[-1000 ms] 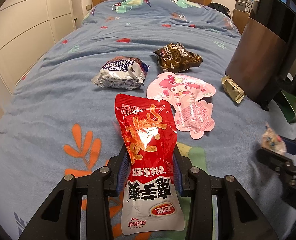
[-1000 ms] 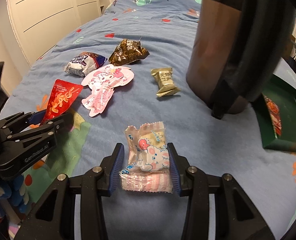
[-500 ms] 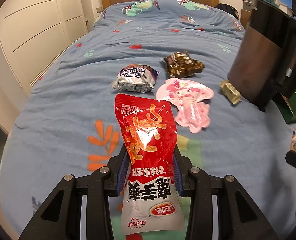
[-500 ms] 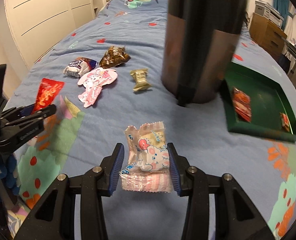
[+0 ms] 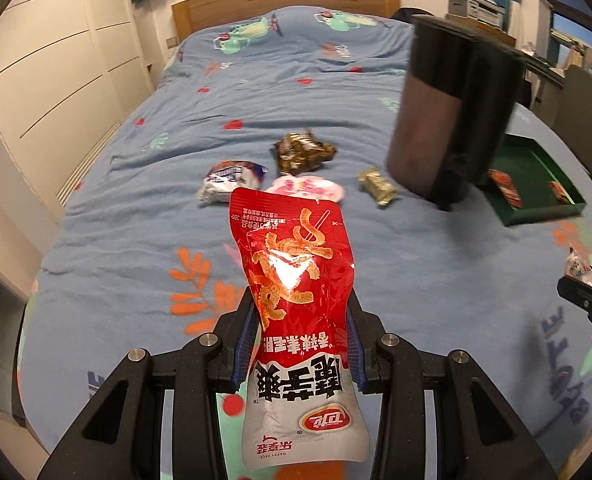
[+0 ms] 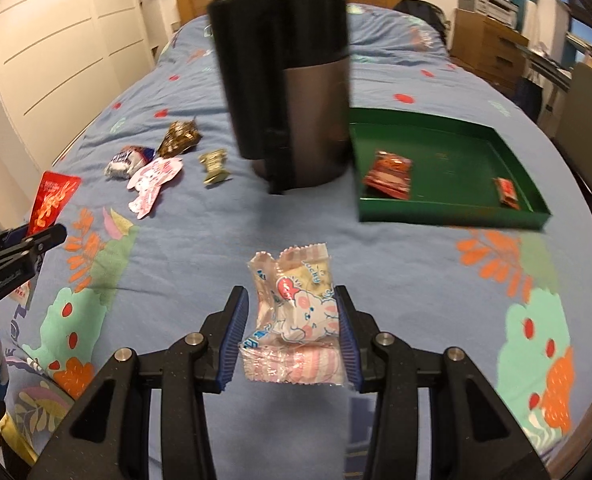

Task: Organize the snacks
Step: 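Carry both held snacks past the kettle toward the green tray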

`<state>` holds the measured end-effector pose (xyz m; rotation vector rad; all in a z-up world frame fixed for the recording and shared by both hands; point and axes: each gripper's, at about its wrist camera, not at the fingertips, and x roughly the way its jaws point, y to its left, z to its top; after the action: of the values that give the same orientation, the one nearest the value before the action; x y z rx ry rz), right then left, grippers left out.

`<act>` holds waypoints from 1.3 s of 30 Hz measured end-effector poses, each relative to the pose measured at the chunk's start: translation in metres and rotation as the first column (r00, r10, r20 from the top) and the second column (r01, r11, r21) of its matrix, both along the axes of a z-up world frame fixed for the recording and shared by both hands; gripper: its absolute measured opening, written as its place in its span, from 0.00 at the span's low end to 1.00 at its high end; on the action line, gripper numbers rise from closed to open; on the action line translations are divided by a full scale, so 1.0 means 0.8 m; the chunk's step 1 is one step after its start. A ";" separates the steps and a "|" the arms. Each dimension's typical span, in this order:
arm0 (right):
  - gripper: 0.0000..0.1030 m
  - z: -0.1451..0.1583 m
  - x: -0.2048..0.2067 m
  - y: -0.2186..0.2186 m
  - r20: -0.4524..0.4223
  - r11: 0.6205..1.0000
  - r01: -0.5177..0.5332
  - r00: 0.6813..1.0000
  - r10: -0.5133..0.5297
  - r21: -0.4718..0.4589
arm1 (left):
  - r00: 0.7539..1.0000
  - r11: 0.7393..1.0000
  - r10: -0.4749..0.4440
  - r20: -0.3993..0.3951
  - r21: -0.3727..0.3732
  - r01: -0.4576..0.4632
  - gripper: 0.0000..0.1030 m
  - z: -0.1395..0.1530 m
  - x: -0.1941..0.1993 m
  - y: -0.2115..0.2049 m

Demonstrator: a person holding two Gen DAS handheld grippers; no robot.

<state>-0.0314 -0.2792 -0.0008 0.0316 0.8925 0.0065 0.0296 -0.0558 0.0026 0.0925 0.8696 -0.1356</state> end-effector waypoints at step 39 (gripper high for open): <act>1.00 0.013 0.013 -0.251 0.093 0.967 0.242 0.964 -0.249 0.082 | 0.908 0.913 -0.408 -0.090 -0.023 0.408 0.34 0.018 0.020 -0.321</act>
<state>-0.0209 -0.4800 0.0092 0.2060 0.7805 -0.1908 0.0458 -0.3126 0.0171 0.2668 0.9343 -0.5388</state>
